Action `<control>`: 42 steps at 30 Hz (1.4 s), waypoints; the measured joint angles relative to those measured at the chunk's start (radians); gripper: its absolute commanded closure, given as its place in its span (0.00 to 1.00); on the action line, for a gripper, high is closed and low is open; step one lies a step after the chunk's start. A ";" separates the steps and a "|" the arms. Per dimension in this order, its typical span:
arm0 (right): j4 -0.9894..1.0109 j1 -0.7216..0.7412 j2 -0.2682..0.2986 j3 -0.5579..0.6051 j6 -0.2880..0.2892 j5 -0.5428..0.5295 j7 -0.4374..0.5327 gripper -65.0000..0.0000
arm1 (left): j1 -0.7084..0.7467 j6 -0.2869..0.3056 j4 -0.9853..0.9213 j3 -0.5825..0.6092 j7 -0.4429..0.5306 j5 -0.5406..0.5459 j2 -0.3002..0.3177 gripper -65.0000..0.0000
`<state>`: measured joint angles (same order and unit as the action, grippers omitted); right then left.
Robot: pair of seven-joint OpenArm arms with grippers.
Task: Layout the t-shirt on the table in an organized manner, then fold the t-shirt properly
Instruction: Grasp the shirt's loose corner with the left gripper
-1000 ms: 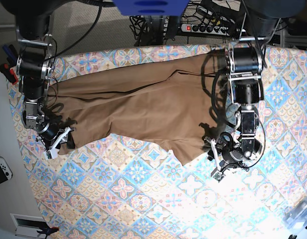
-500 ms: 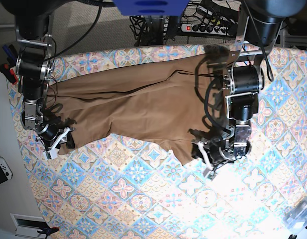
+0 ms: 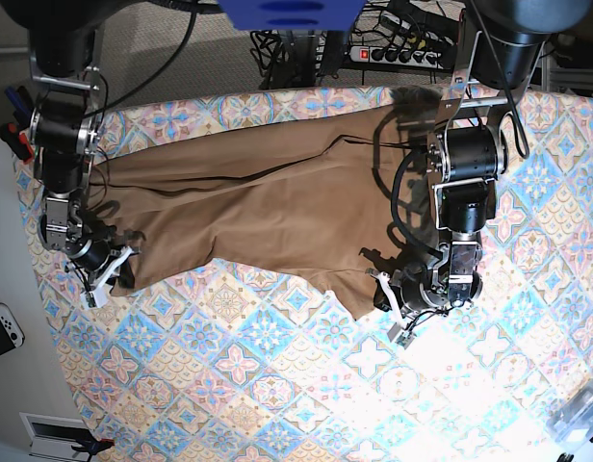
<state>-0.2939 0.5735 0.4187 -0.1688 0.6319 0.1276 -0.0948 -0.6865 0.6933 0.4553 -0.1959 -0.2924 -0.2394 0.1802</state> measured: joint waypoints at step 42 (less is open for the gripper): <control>-0.483 -0.140 -0.018 -0.315 0.011 0.115 -0.388 1.00 | 0.319 0.010 0.961 -0.089 -0.510 0.062 -0.024 1.00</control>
<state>-0.7769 0.4332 0.4004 -0.4843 0.6430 0.2428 -0.4824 -0.3679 0.7036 1.4162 -0.2848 -0.8028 -0.1776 0.1558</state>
